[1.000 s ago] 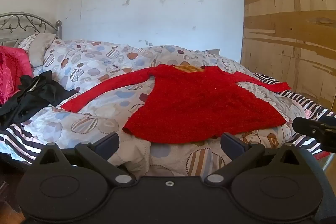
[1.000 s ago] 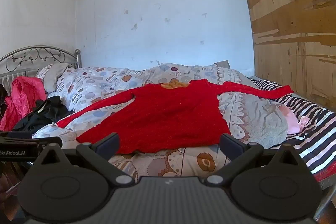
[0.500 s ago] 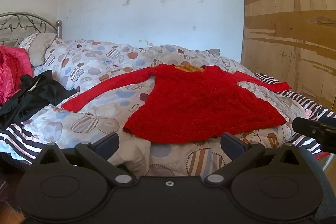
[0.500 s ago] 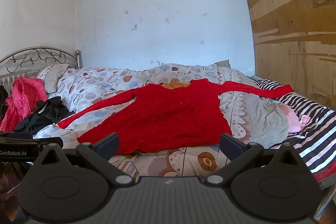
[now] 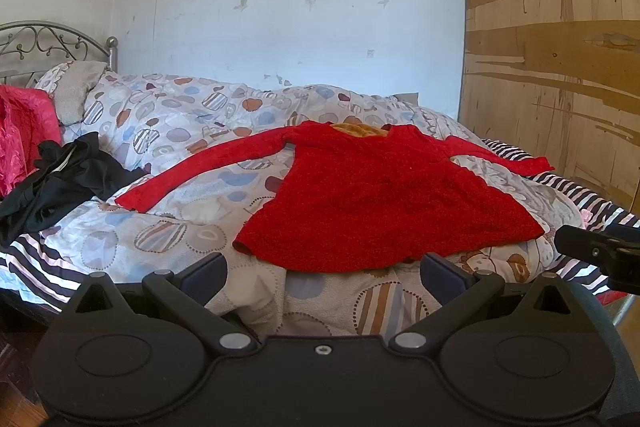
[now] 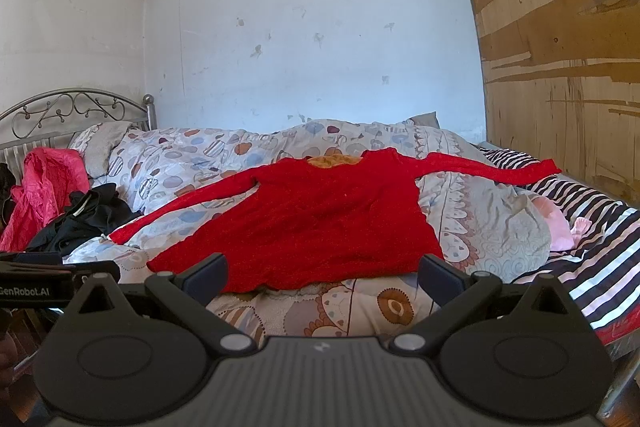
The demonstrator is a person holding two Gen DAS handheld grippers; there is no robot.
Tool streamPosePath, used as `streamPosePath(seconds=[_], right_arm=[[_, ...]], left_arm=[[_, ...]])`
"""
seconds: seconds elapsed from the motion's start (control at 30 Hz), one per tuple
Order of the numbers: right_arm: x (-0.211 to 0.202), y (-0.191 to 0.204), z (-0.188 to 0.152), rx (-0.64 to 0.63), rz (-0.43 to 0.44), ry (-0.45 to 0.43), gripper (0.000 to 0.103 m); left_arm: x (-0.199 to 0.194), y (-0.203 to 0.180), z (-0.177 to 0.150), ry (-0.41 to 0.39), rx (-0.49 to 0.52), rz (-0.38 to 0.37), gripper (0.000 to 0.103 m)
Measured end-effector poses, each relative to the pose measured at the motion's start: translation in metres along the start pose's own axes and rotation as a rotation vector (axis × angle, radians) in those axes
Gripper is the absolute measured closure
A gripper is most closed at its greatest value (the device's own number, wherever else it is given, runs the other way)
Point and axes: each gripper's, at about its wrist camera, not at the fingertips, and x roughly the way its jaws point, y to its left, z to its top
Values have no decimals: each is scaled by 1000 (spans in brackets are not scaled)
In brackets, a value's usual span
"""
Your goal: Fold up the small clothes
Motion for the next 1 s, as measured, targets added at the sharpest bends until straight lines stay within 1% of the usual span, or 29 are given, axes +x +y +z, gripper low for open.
streamPosePath(seconds=[1.0], right_arm=[[1,0,-2,3,-1,3,0]], left_arm=[[2,-1,-2,2,-4,-1,1]])
